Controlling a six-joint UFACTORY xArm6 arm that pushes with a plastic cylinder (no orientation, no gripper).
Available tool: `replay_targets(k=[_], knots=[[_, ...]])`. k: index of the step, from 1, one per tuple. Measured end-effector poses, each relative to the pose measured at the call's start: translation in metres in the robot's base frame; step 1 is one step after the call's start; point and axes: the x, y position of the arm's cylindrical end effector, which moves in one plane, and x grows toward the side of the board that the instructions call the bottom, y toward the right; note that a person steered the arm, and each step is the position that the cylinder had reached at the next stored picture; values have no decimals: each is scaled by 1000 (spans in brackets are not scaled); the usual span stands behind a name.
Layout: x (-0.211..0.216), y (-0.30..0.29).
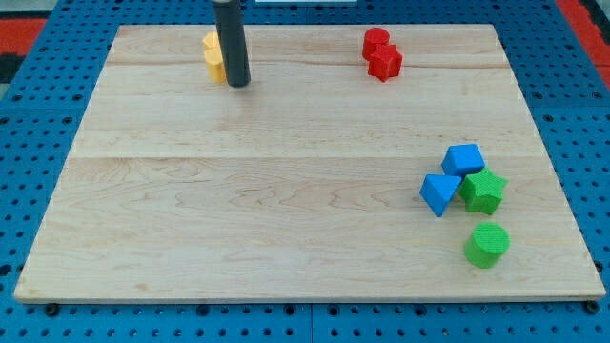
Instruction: Move your arm to the center right
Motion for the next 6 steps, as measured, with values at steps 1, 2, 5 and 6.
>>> replay_targets(k=[1, 2, 5, 6], knots=[[34, 41], [36, 121], [112, 351], [173, 352]])
